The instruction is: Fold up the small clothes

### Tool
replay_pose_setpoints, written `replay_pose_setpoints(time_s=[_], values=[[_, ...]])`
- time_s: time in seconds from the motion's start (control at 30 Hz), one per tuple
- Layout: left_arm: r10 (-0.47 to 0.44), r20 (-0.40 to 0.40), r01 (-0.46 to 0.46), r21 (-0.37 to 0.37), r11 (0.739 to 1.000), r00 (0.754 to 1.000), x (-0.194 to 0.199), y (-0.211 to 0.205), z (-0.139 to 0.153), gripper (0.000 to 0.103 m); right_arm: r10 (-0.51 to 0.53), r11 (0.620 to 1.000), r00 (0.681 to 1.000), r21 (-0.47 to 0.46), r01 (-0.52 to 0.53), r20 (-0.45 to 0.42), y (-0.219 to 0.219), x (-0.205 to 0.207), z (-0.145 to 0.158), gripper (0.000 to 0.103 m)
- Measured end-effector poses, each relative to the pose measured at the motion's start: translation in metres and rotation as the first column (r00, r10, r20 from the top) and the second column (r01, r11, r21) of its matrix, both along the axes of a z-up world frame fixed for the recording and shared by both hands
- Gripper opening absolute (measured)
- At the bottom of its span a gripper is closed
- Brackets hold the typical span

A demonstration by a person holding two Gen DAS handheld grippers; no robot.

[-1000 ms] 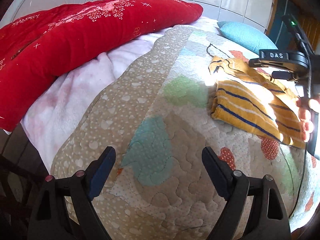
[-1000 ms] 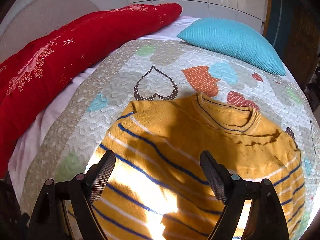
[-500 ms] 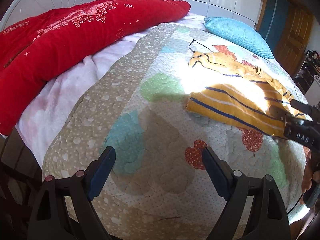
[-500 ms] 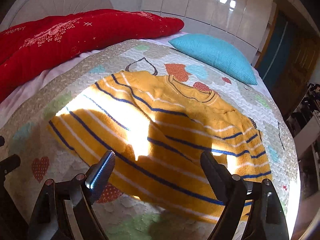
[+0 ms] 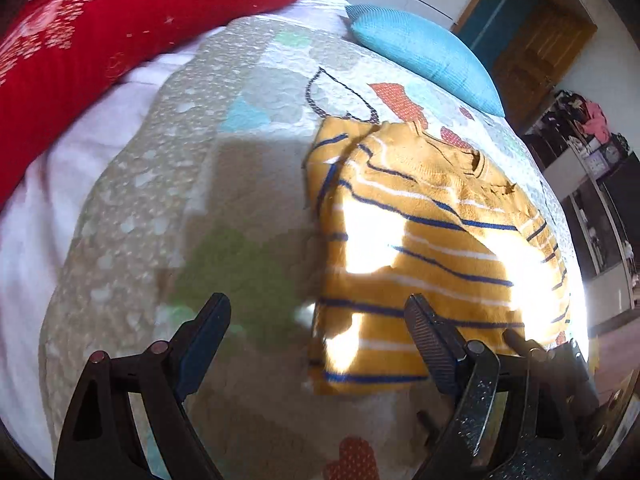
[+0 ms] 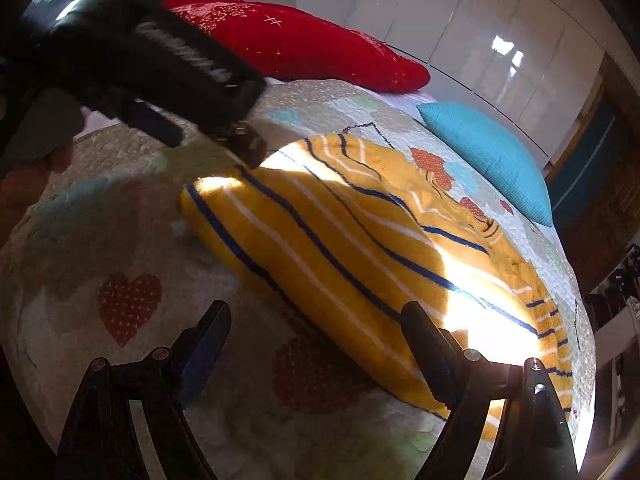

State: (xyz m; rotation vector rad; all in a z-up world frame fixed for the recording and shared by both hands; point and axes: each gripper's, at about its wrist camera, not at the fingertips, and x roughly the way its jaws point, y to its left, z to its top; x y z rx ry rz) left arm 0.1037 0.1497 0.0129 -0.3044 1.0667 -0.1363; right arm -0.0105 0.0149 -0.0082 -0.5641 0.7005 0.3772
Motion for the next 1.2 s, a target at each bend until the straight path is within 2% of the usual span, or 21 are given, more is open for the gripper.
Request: replay_pose_setpoints(time_s=[0.1,0.2,0.27,0.4,0.53,0.67,0.7,0.73,0.77,0.8,0.87,0.97,1.07,1.2], values=[[-0.054,-0.042,0.052,-0.049,0.997,0.998,0.038,-0.003,-0.013,0.088,0.024,0.999,1.000,-0.025,-0.024,0.001,0.019,0.001,-0.009,0.089],[-0.079,-0.086,0.070,-0.106,0.992,0.993,0.070,-0.002,-0.029,0.088,0.037,0.997,0.999,-0.075,-0.035,0.025,0.037,0.002,-0.016,0.081],[-0.100,-0.091,0.089,-0.117,0.989,0.991,0.085,-0.004,-0.034,0.088,0.038,0.994,0.998,-0.105,-0.032,0.047,0.047,0.005,-0.018,0.078],[-0.167,-0.089,0.154,-0.138,0.978,0.982,0.106,-0.010,-0.034,0.088,0.021,0.992,0.999,-0.128,-0.015,0.046,0.061,0.016,-0.021,0.068],[-0.219,-0.096,0.202,-0.156,0.967,0.971,0.122,-0.012,-0.038,0.091,-0.005,0.992,0.999,-0.129,0.010,0.038,0.070,0.030,-0.025,0.067],[-0.228,-0.063,0.212,-0.190,0.959,0.972,0.125,-0.008,-0.039,0.091,-0.011,0.989,0.998,-0.146,0.020,0.065,0.080,0.031,-0.029,0.065],[-0.217,-0.052,0.203,-0.196,0.959,0.975,0.125,-0.006,-0.039,0.081,-0.001,0.989,0.997,-0.148,0.011,0.071,0.082,0.028,-0.030,0.057],[-0.205,-0.046,0.192,-0.199,0.961,0.978,0.124,-0.004,-0.040,0.043,0.016,0.988,0.997,-0.153,-0.004,0.072,0.085,0.026,-0.031,0.044],[-0.207,-0.058,0.188,-0.241,0.952,0.977,0.124,0.001,-0.042,0.029,0.031,0.987,0.996,-0.162,-0.018,0.079,0.087,0.023,-0.032,0.035],[-0.187,-0.064,0.160,-0.296,0.942,0.980,0.124,0.009,-0.042,0.022,0.037,0.984,0.995,-0.178,-0.020,0.097,0.090,0.019,-0.033,0.021],[-0.154,-0.058,0.127,-0.325,0.937,0.986,0.121,0.016,-0.037,0.017,0.044,0.984,0.992,-0.175,-0.022,0.119,0.091,0.015,-0.030,0.014],[-0.128,-0.058,0.109,-0.266,0.958,0.990,0.115,0.007,-0.017,0.016,0.026,0.996,0.992,-0.084,-0.016,0.125,0.076,0.010,-0.012,0.012],[-0.138,-0.029,0.128,-0.218,0.968,0.990,0.114,-0.016,0.017,0.015,-0.005,1.000,0.986,-0.004,0.006,0.168,0.050,0.004,0.014,0.011],[-0.198,0.027,0.200,-0.182,0.963,0.980,0.119,-0.071,0.066,0.015,-0.083,0.996,0.959,0.053,0.072,0.271,-0.003,-0.011,0.046,0.011]])
